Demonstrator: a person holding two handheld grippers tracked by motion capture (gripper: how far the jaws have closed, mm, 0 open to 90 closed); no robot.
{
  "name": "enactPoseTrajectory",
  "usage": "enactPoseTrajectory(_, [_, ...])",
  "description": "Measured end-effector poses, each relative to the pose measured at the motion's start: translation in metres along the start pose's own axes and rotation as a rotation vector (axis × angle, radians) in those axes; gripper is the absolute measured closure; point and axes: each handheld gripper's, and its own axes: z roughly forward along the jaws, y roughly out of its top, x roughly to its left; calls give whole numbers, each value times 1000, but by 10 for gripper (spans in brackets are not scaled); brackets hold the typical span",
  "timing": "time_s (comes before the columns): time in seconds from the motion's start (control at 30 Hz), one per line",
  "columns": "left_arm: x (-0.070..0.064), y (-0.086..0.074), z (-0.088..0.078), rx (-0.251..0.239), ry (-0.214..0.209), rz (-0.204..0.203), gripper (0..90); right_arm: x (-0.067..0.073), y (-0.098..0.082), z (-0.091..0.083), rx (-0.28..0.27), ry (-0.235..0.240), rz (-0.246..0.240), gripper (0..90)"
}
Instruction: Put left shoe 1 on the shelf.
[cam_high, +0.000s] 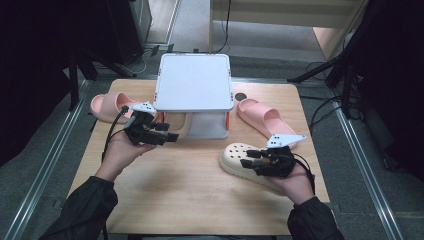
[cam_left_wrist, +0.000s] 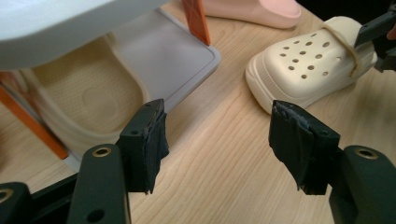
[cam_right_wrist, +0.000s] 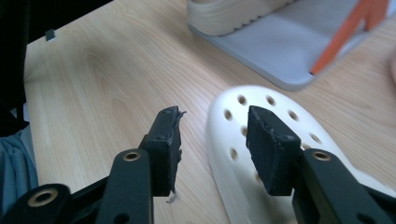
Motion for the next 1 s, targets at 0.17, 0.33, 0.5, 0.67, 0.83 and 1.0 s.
enactPoseTrajectory(0.17, [-2, -3, 8, 20, 3, 14, 374, -8, -10, -17, -4, -36, 30, 561])
enactPoseTrajectory(0.33, [-4, -2, 15, 20, -8, 19, 378, -11, -17, -30, -41, -41, 49, 562])
enactPoseTrajectory(0.5, [-5, -1, 18, 14, -9, 28, 385, -12, -30, -35, -5, -67, 71, 559])
enactPoseTrajectory(0.67, [-7, 0, 18, -16, -1, 42, 408, -15, -41, -21, 45, -56, 106, 558])
enactPoseTrajectory(0.83, [-7, 0, 20, -1, 1, 39, 410, -21, -42, -3, 108, -41, 100, 637])
enactPoseTrajectory(1.0, [-6, -1, 19, -2, 9, 41, 410, -28, -42, 6, 127, 7, 128, 744])
